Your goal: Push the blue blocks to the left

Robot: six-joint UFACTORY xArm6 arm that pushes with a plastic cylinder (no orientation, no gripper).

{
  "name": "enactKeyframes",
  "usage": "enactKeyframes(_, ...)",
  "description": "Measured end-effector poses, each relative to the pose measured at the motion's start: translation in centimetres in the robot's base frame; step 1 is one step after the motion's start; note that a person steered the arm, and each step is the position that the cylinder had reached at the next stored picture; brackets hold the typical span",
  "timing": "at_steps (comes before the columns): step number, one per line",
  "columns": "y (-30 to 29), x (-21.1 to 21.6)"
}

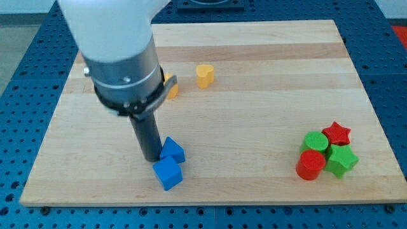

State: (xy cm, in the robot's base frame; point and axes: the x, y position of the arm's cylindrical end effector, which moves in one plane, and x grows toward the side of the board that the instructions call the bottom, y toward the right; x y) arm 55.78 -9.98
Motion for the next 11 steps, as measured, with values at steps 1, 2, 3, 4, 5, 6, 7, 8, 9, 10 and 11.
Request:
enactKeyframes(1, -0.8, -1.3)
enactKeyframes(2, 1.0, -5.0)
enactKeyframes(3, 6.6, -6.4)
enactKeyframes(4, 11.3, -3.0)
enactKeyframes(5, 11.8, 2.2)
enactKeyframes(6, 10.3, 4.1)
enactKeyframes(7, 6.6, 1.5)
enactKeyframes(8, 3.0, -3.2)
enactKeyframes(9, 0.6, -4.8)
enactKeyframes(10, 4.5, -3.0)
enactKeyframes(11, 4.9, 0.9)
